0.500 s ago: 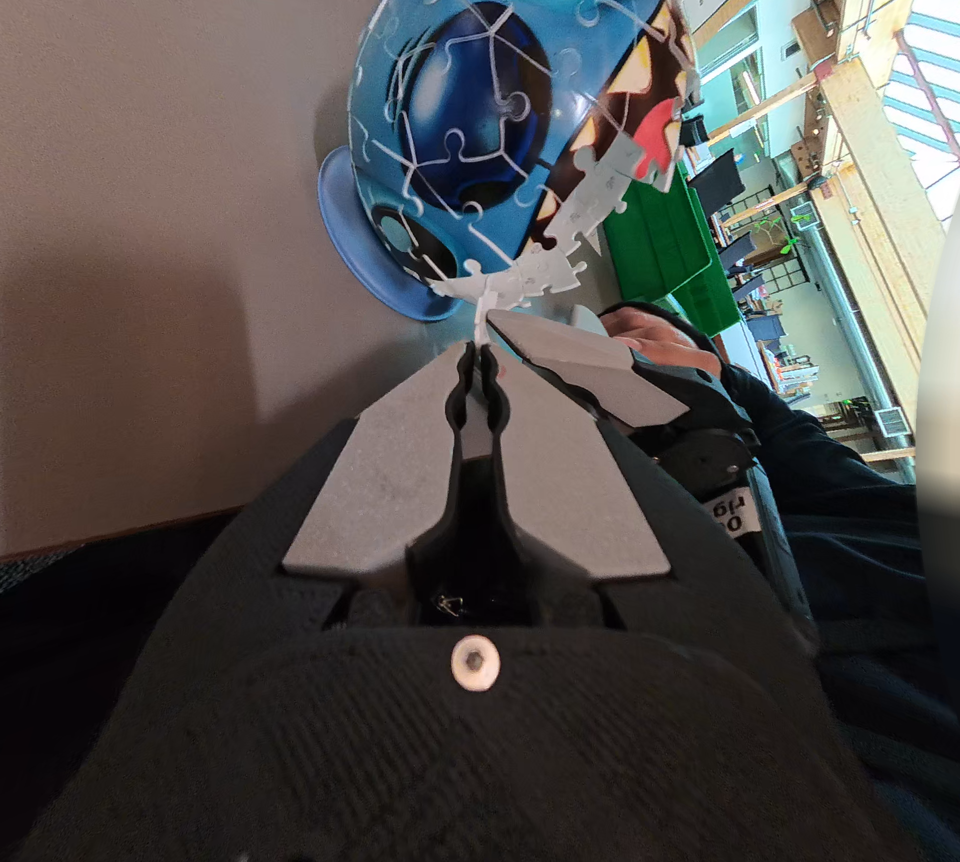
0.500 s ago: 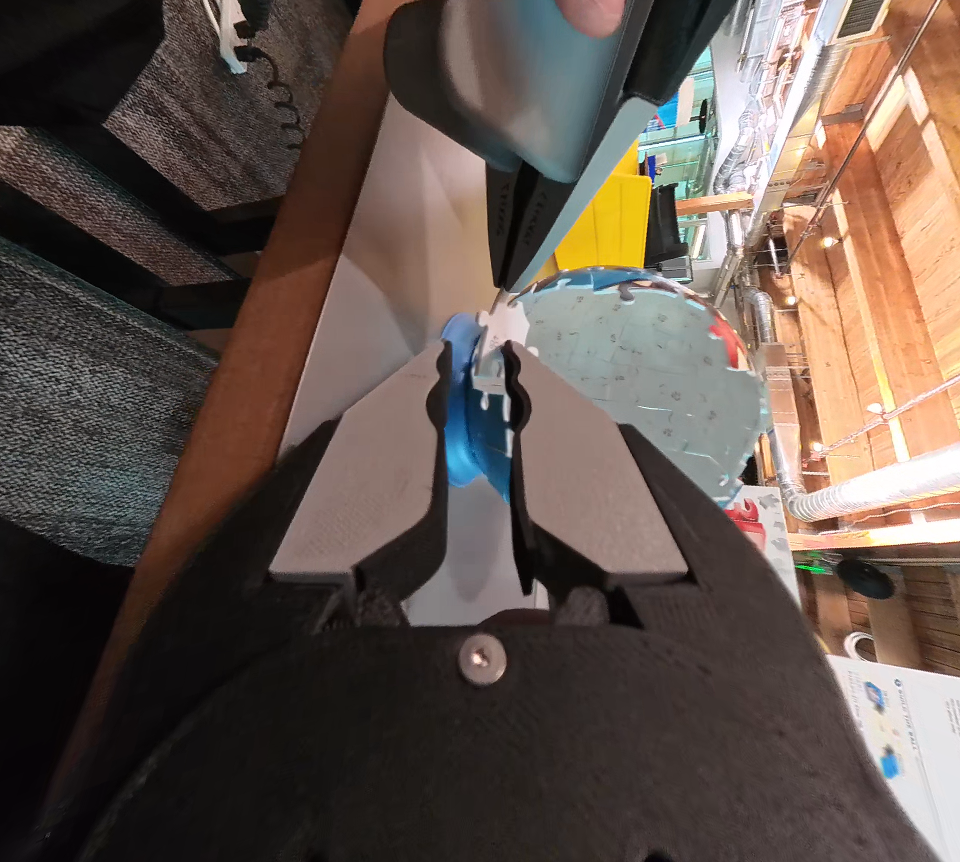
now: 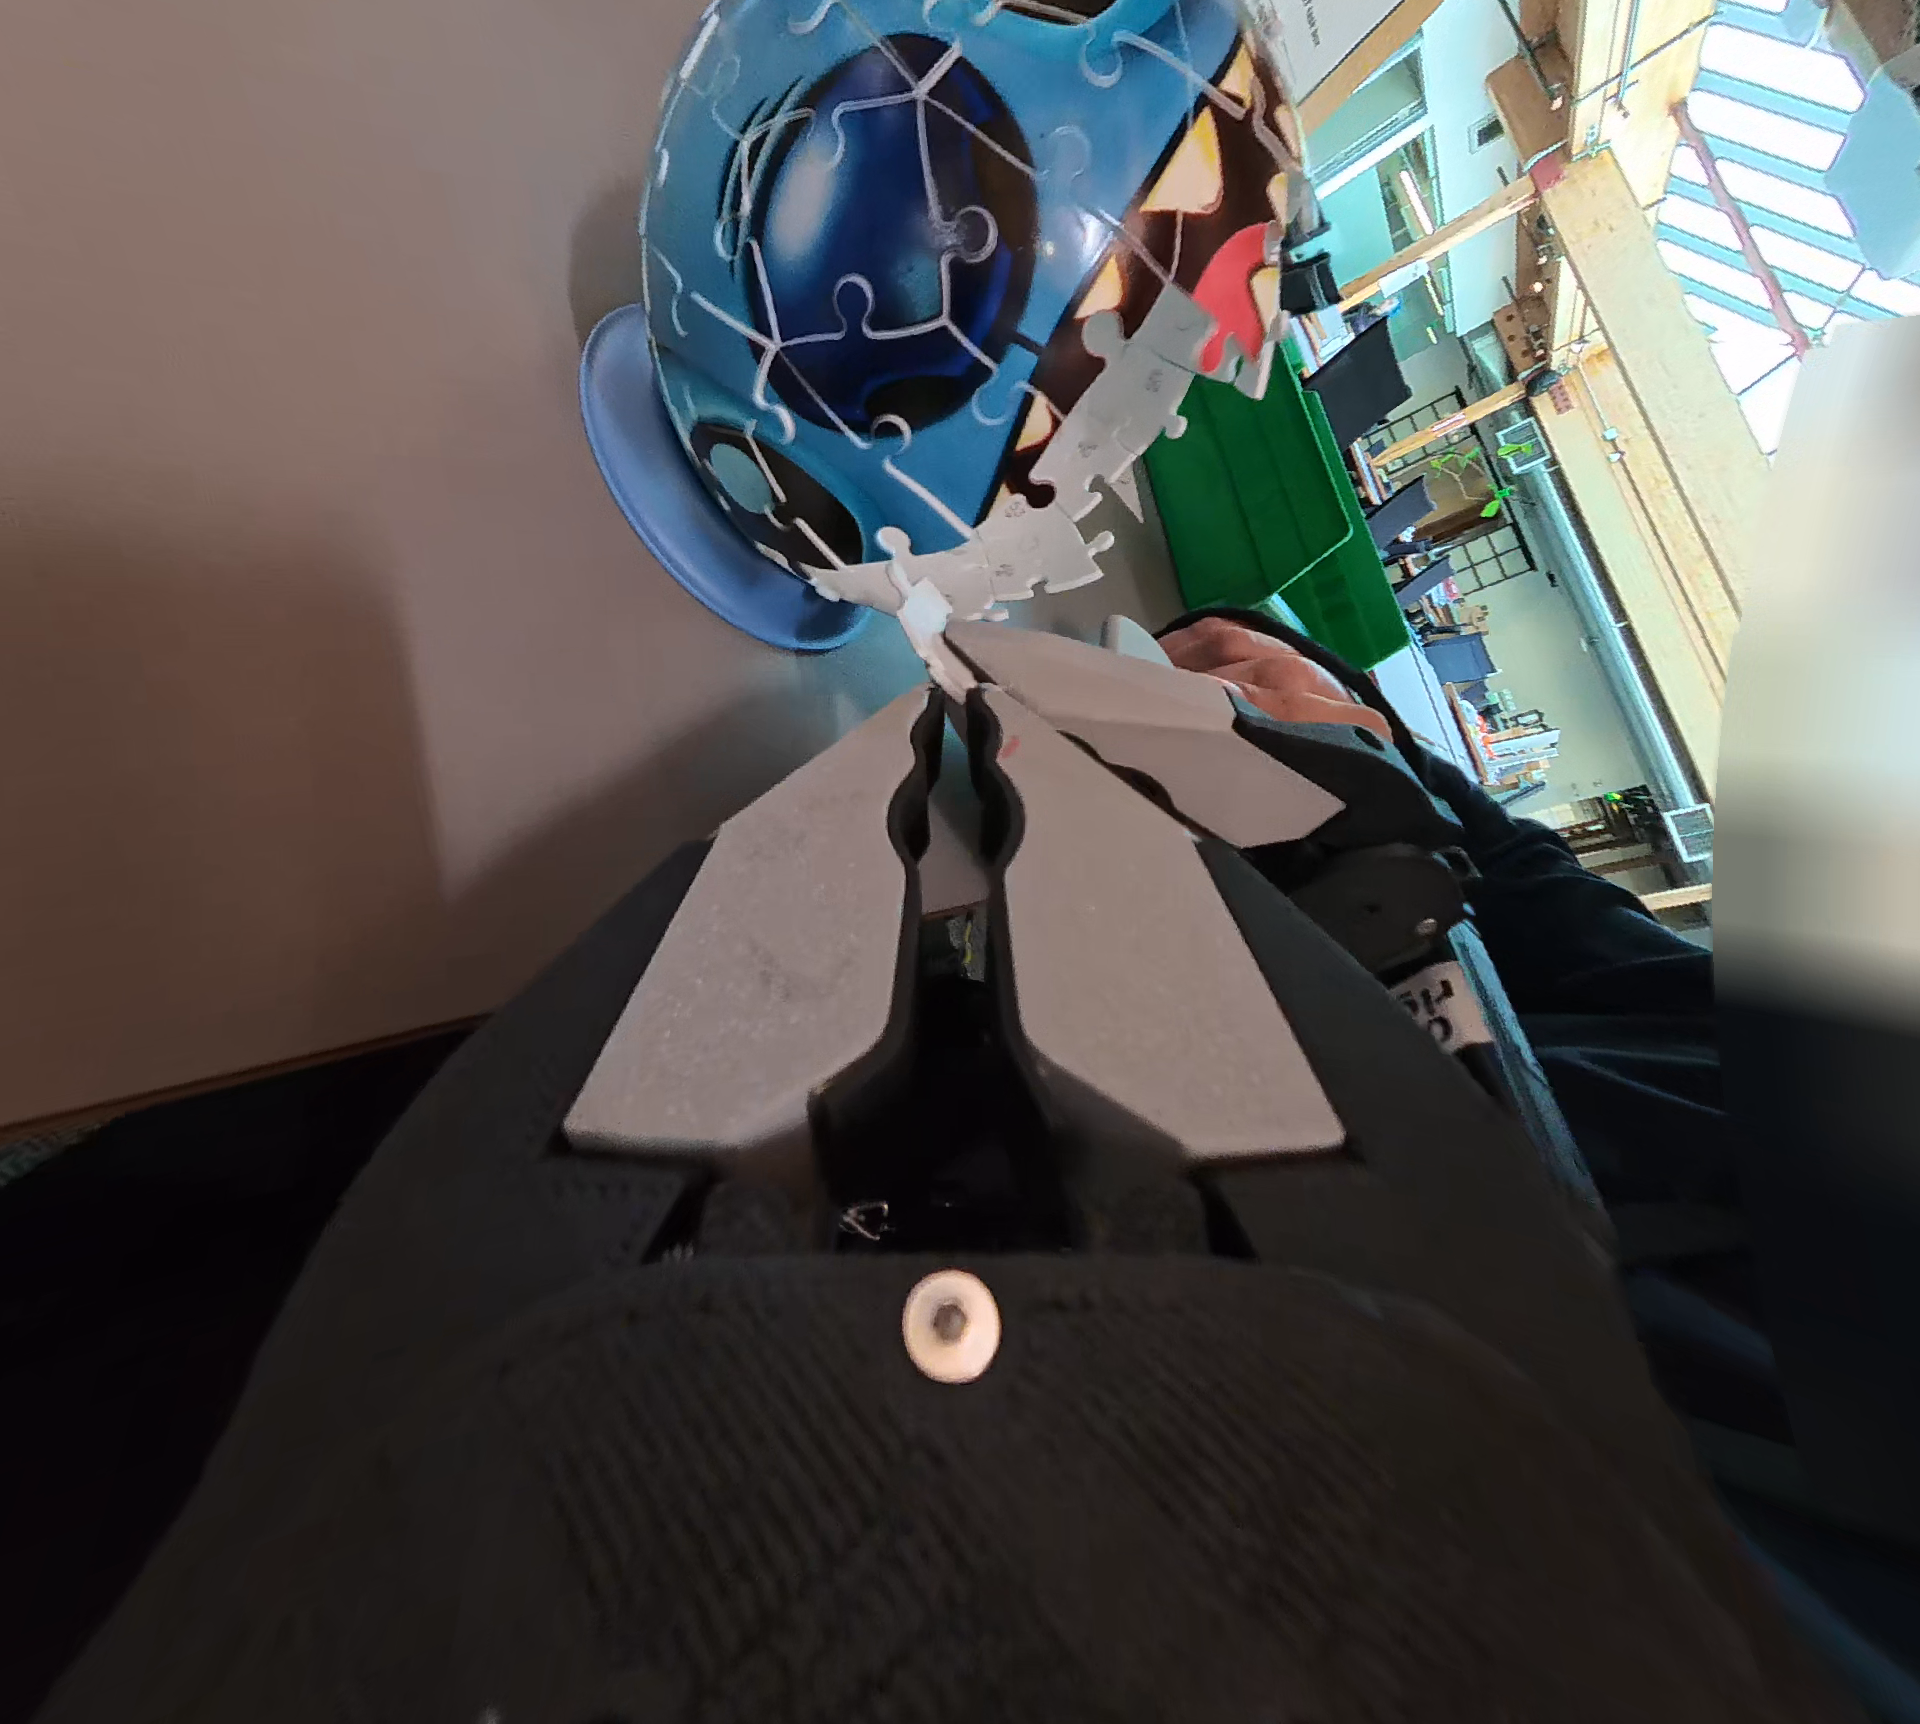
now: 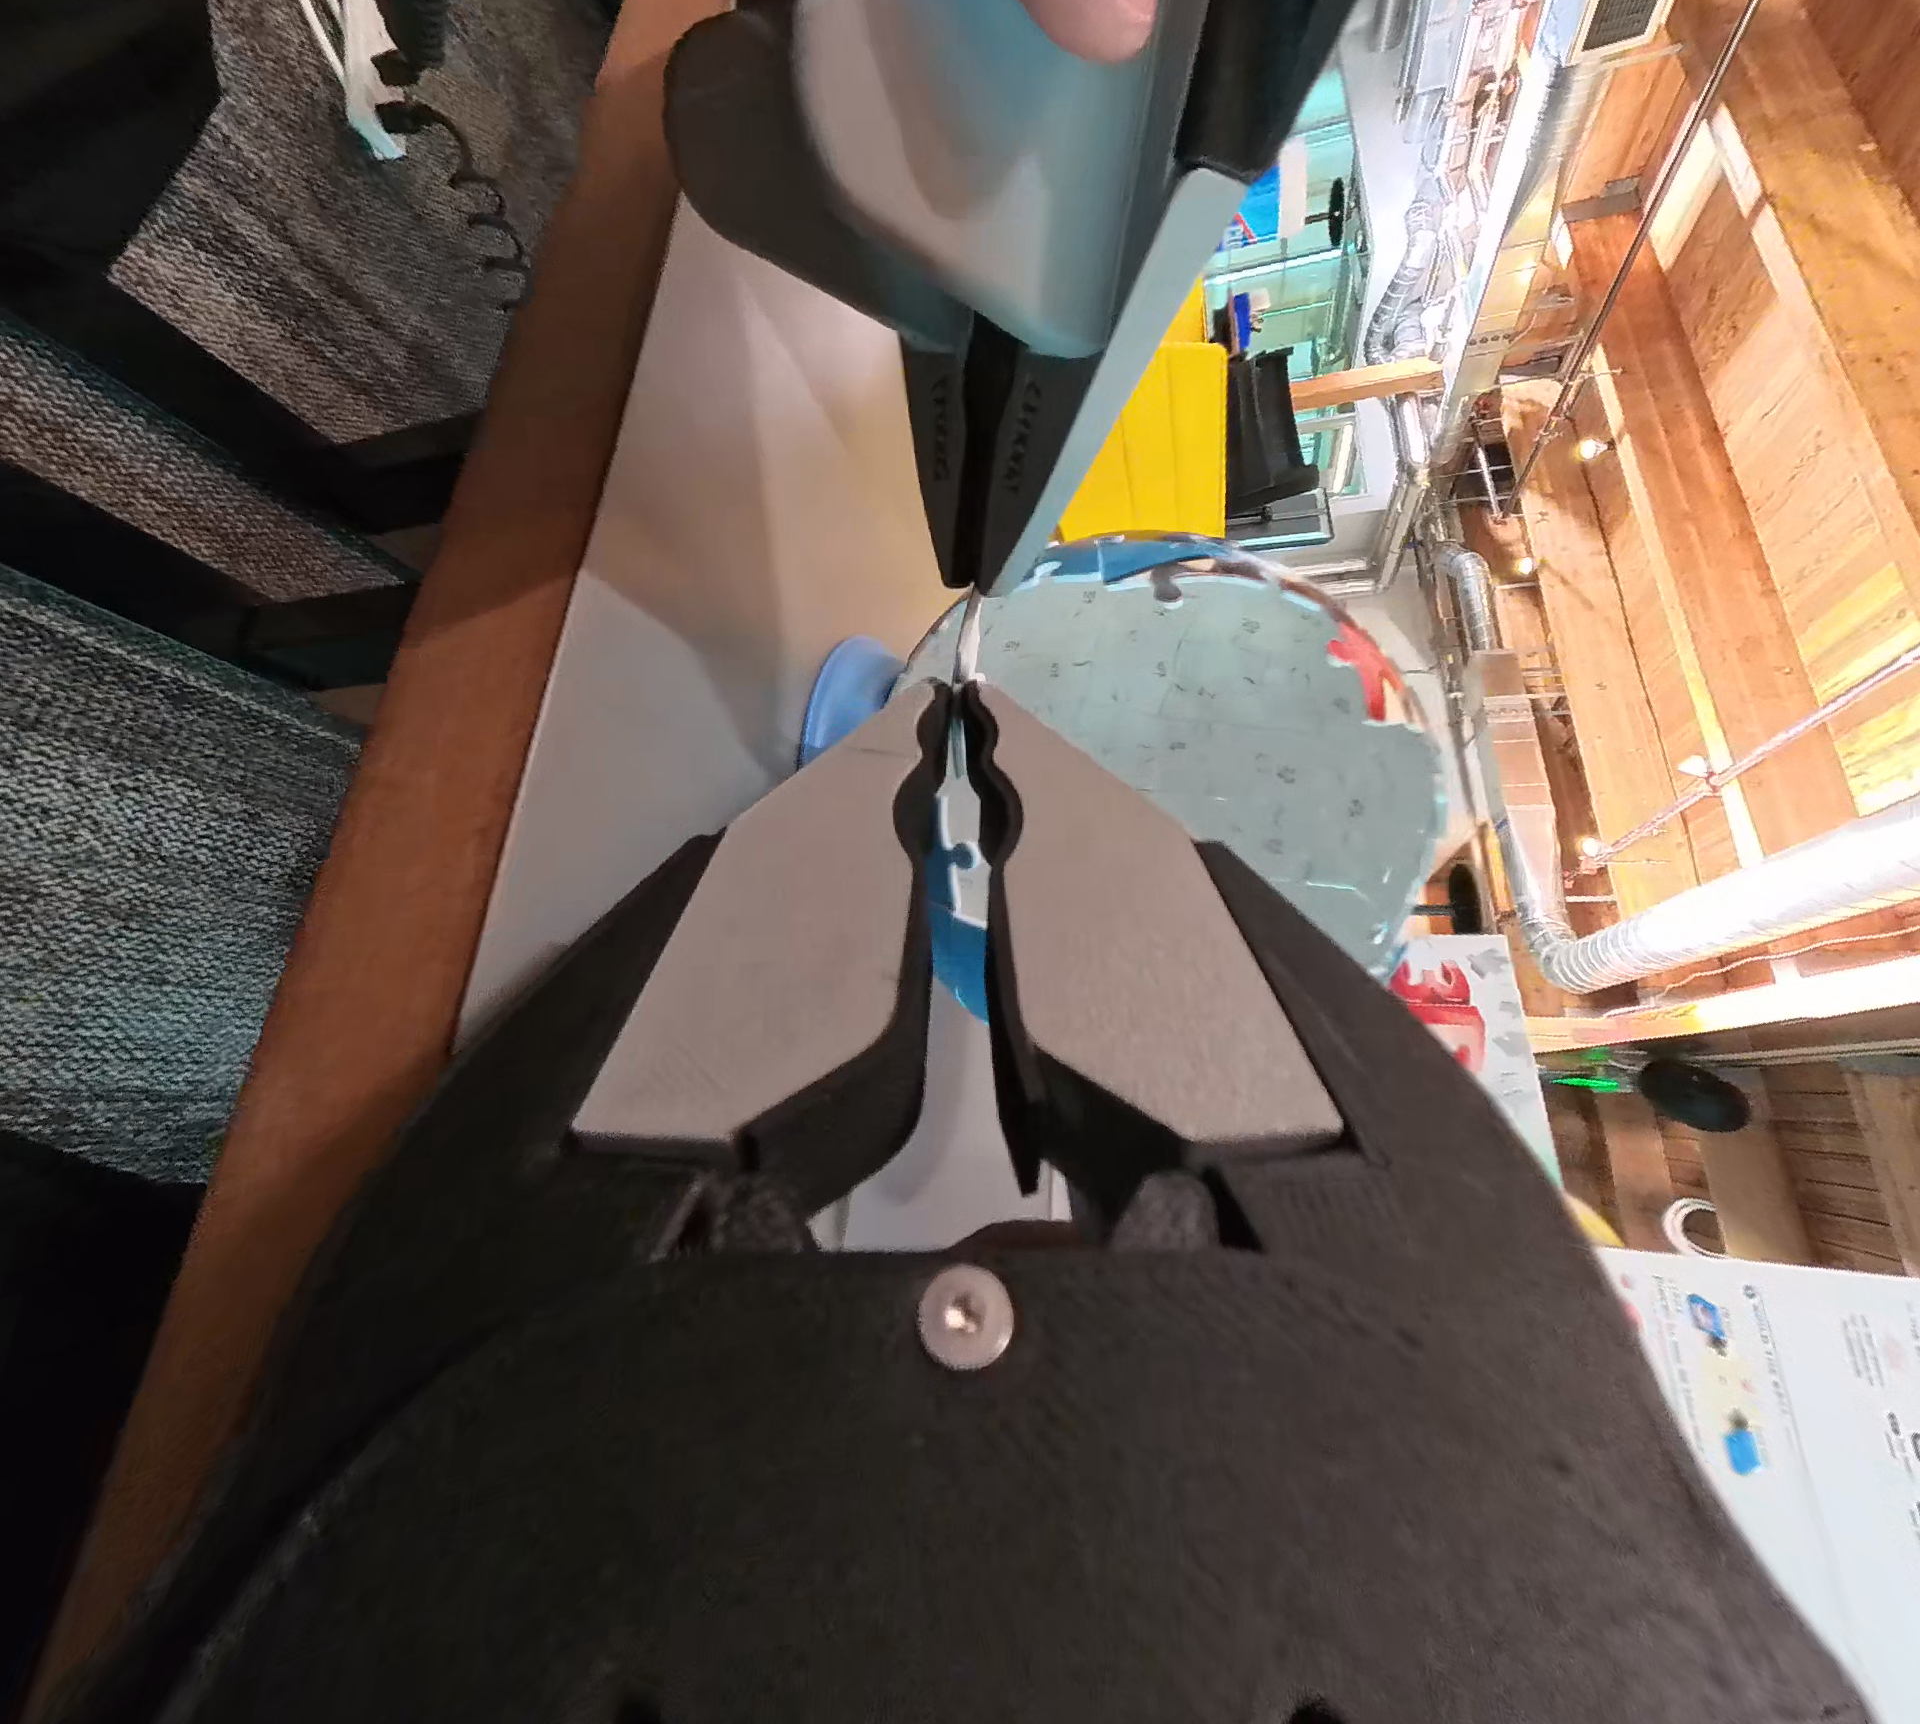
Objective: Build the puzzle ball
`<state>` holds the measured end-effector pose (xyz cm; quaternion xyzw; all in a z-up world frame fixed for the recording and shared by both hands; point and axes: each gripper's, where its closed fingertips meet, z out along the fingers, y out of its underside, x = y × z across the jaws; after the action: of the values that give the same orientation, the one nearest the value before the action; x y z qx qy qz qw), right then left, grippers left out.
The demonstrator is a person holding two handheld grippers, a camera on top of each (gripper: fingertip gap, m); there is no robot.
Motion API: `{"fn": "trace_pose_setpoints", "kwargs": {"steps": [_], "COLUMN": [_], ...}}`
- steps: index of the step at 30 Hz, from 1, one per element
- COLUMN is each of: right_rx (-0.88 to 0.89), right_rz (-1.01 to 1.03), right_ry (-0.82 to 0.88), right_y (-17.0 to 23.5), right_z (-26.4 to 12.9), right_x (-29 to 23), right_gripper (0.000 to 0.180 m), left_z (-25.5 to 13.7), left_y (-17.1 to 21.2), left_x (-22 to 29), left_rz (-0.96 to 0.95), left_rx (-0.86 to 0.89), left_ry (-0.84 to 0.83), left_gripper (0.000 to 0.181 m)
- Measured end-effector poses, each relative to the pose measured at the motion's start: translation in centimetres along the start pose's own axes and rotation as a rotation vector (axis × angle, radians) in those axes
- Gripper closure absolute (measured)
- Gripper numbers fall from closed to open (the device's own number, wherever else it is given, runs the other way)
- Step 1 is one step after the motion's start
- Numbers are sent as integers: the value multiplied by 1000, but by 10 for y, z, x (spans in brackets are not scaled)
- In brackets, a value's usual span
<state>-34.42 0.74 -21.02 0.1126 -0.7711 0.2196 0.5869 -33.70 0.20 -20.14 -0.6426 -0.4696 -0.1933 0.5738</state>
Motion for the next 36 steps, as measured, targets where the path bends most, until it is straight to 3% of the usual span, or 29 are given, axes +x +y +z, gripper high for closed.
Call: {"fn": "trace_pose_setpoints", "kwargs": {"steps": [3, 11, 19, 36], "right_rx": [-17, -45, -98, -174], "right_rz": [3, 42, 157, 377], "right_ry": [-1, -10, -34, -91], "right_y": [1, 2, 5, 9], "right_z": [2, 6, 10, 18], "right_x": [-1, -1, 1, -6], "right_gripper": [180, 180, 180, 180], "left_z": [0, -17, -37, -16], "left_y": [-1, -9, -24, -35], "left_x": [-2, 14, -26, -61], "left_rz": [17, 106, 404, 964], "left_rx": [1, 0, -71, -74], "left_ry": [-8, 92, -20, -183], "left_gripper": [179, 159, 157, 143]}}
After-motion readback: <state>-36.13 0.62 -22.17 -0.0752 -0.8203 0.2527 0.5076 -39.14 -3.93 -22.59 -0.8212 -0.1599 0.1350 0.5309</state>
